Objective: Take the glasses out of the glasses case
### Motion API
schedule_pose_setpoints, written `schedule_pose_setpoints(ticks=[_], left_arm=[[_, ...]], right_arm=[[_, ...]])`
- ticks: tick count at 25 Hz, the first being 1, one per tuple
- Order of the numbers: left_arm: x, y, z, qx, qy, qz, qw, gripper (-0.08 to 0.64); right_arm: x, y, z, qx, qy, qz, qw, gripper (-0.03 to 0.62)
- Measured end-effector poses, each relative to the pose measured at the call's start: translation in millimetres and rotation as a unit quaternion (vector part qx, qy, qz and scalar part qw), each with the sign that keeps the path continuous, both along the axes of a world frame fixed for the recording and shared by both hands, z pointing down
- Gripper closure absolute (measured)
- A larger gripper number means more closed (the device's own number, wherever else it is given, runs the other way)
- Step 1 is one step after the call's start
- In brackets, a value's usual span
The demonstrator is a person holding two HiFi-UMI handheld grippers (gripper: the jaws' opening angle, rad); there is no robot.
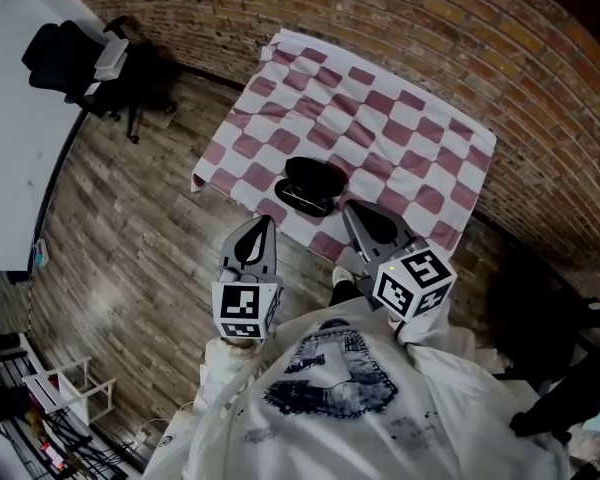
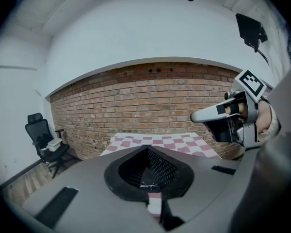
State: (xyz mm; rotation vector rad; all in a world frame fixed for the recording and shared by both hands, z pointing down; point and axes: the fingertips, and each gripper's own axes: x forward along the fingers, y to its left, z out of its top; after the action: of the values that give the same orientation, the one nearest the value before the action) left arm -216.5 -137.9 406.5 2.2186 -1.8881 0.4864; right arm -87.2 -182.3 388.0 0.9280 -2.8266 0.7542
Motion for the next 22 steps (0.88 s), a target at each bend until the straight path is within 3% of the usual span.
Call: schedule_pose_setpoints(ticks=[9,15,22], left_arm=[[11,-25,20,-0.023,-0.049,0.054,0.9971,0.552],[24,-39,41,-0.060,-0.075,0.123,0.9878,0.551],[30,-51,59,-0.085,-0.104,0.157,0.9783,0.548]], right_arm=[[13,-21,8,-0.007,-0.004,0.002,1.000,0.578],[20,-27,18,-0.024,-0.004,0.002,1.000,0.578],[24,-31,24,-0.033,-0.003,-0.003,0.999,0.578]])
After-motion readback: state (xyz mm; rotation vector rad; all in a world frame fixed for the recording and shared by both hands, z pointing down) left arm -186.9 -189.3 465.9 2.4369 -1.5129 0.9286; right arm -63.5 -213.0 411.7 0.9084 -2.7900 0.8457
